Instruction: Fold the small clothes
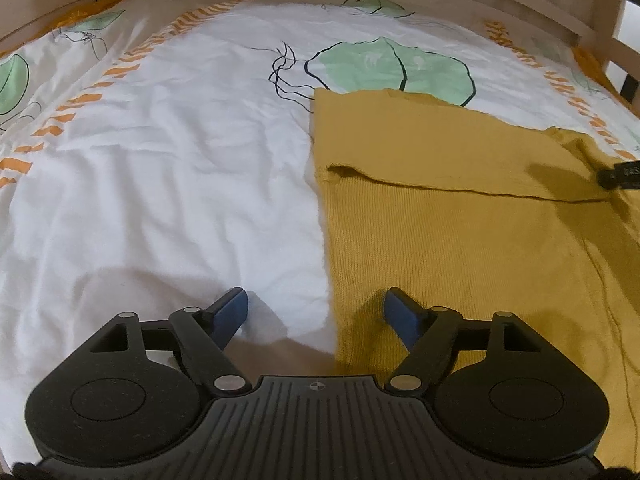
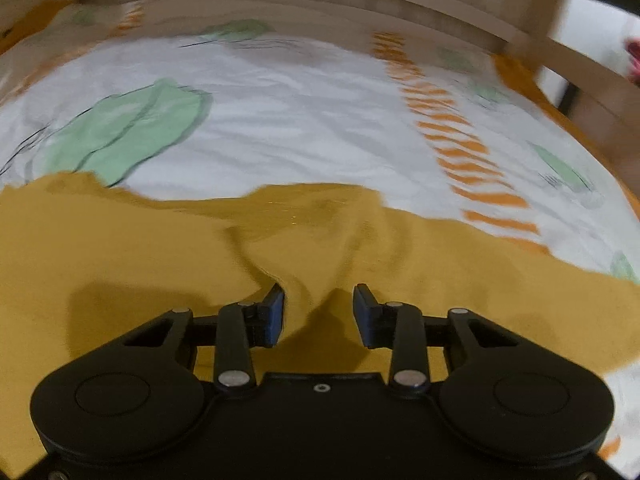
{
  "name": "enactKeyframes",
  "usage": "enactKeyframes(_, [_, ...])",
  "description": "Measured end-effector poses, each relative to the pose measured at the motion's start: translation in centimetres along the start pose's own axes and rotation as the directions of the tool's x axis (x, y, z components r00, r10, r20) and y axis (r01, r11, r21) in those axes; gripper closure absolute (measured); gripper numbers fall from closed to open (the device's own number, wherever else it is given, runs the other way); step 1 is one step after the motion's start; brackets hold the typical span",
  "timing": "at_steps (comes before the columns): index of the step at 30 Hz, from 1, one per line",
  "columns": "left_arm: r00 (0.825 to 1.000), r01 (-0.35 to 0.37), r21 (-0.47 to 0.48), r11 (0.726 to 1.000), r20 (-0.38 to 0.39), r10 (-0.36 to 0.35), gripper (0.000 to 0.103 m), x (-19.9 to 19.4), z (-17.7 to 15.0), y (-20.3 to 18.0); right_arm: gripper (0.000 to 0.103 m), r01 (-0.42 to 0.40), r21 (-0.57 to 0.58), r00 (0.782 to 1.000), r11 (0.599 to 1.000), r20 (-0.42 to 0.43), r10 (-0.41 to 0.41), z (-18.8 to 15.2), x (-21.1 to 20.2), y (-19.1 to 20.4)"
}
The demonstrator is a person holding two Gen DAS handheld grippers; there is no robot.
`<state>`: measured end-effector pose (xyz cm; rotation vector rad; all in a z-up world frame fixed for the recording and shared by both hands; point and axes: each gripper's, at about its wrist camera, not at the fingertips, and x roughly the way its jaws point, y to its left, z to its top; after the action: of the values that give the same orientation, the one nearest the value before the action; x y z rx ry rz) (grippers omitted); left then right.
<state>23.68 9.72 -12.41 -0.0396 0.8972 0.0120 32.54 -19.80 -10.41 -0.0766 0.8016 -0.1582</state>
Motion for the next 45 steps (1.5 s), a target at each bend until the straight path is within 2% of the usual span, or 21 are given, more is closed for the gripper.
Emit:
enactKeyframes(3, [1.000, -0.002, 0.001, 1.000, 0.007, 0.002, 0.026, 0.1, -0.1, -0.1, 0.058, 0.002, 0.099, 1.000, 0.995, -0.030, 0.001, -0.5, 0.0, -2.7])
enactKeyframes(6, [1.000, -0.007, 0.002, 1.000, 0.011, 0.007, 0.026, 0.1, -0.2, -0.2, 0.056, 0.009, 0.148, 0.999, 0.989, -0.039, -0.003, -1.0, -0.3, -4.3])
enactKeyframes(11, [1.000, -0.003, 0.008, 1.000, 0.011, 0.003, 0.025, 0.1, -0.2, -0.1, 0.053, -0.071, 0.249, 0.997, 0.966, -0.019, 0.078, -2.0, -1.7, -6.7])
enactKeyframes(16, [1.000, -0.008, 0.010, 1.000, 0.012, 0.008, 0.025, 0.1, -0.1, -0.1, 0.047, -0.104, 0.274, 0.994, 0.956, -0.005, 0.109, -3.0, -2.7, -9.7])
enactKeyframes(21, [1.000, -0.013, -0.002, 1.000, 0.006, 0.014, 0.026, -0.1, 0.1, -0.2, 0.043, -0.079, 0.280, 0.996, 0.957, -0.016, 0.087, -4.2, -3.3, -13.6])
enactKeyframes(25, [1.000, -0.003, -0.050, 0.999, -0.013, 0.002, 0.028, -0.8, 0.8, -0.1, 0.042, -0.052, 0.298, 0.998, 0.953, -0.025, 0.062, -4.7, -3.6, -17.0])
enactKeyframes(28, [1.000, 0.021, -0.078, 0.997, 0.015, -0.020, 0.028, -1.8, 1.4, -0.7, 0.038, -0.029, 0.310, 0.999, 0.950, -0.023, 0.038, -5.0, -3.8, -19.3])
enactKeyframes(32, [0.997, 0.053, -0.061, 0.997, 0.056, -0.050, 0.028, -3.0, 2.2, -2.6, 0.037, 0.007, 0.344, 0.999, 0.939, -0.034, 0.005, -5.3, -3.9, -22.6])
enactKeyframes(35, [0.996, 0.079, -0.061, 0.995, 0.037, -0.077, 0.028, -2.4, 2.4, -3.7, 0.035, 0.030, 0.408, 0.999, 0.913, -0.047, -0.012, -5.6, -3.6, -25.5])
enactKeyframes(41, [0.999, 0.046, -0.045, 0.998, -0.022, -0.047, 0.028, 0.0, 1.6, -4.8, 0.035, 0.123, 0.511, 0.992, 0.850, -0.084, -0.093, -6.1, -2.6, -30.9])
enactKeyframes(45, [1.000, 0.008, 0.050, 0.999, -0.011, -0.008, 0.026, 0.4, 1.0, -5.7, 0.035, 0.168, 0.580, 0.986, 0.797, -0.102, -0.134, -6.4, -2.0, -34.0])
